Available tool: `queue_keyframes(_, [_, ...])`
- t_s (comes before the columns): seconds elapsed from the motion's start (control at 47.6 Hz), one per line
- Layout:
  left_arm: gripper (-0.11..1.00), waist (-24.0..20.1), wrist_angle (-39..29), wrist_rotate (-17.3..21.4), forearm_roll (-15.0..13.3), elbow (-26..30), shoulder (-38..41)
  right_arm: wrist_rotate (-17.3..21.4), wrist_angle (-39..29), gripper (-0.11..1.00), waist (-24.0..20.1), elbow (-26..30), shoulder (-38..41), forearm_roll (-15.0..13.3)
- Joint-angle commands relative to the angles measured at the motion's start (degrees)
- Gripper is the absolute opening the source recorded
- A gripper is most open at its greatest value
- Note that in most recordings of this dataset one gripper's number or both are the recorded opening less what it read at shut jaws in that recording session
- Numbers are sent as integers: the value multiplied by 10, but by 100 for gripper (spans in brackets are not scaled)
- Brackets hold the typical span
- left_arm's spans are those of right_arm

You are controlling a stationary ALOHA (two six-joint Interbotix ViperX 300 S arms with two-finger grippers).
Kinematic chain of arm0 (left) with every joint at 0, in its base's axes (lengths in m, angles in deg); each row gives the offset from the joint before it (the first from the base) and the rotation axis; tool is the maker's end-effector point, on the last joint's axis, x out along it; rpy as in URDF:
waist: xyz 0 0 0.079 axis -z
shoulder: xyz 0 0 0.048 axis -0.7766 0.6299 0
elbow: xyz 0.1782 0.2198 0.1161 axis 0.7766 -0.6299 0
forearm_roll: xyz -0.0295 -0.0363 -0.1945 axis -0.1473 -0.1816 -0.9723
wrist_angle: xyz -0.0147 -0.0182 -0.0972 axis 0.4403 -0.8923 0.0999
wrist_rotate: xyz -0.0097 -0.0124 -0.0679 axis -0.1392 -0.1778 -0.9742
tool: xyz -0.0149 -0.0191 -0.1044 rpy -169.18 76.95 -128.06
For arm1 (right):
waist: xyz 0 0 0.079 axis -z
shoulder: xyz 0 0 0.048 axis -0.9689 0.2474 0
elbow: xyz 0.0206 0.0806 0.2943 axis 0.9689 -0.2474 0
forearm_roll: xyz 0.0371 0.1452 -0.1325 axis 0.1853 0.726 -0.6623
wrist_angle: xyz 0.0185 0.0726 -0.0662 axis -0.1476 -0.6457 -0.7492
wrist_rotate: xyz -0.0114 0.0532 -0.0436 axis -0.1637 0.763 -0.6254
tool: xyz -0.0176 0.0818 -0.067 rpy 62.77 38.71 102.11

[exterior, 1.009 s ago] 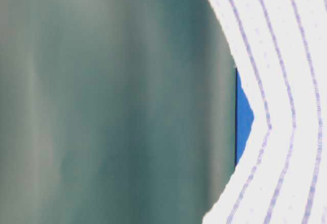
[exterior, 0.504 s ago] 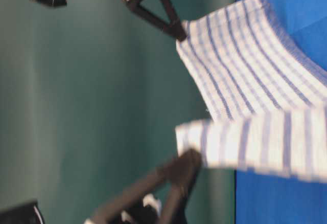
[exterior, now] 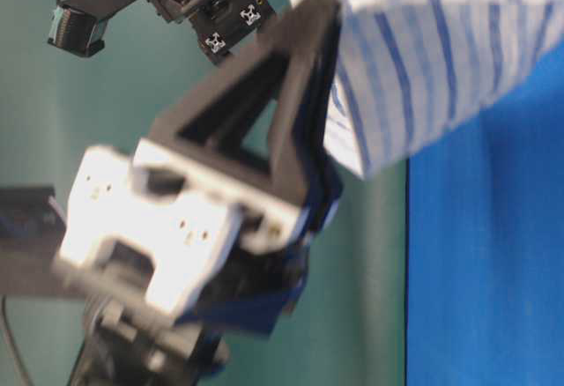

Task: Fold the blue towel.
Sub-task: 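Rotate the strip vertical, lay it down lengthwise, and open both grippers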

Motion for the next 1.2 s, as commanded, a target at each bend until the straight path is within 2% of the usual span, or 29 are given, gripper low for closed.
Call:
queue_keyframes(0.0, [4, 2, 25, 4, 1, 28, 4, 0, -7, 28, 8, 15, -5, -7])
queue_keyframes(0.168, [4, 1, 78, 8, 3, 35, 25, 0, -24, 28, 15, 15, -4, -17])
queue_keyframes(0.336, [5, 2, 94, 7, 1, 25, 30, 0, -33, 28, 16, 20, 11, -36])
queue_keyframes(0.504, [4, 1, 114, 6, -2, -3, 34, 0, -34, 28, 15, 34, 50, -47])
queue_keyframes(0.714, [4, 10, 178, -2, -4, -53, 41, -3, -34, 28, 14, 67, 114, -49])
queue_keyframes(0.988, [4, 21, 172, -11, -11, -89, 30, -7, -34, 28, -4, 130, 178, -64])
queue_keyframes(1.177, [4, 21, 153, -54, -11, -125, 12, -6, -34, 28, -16, 164, 212, -67])
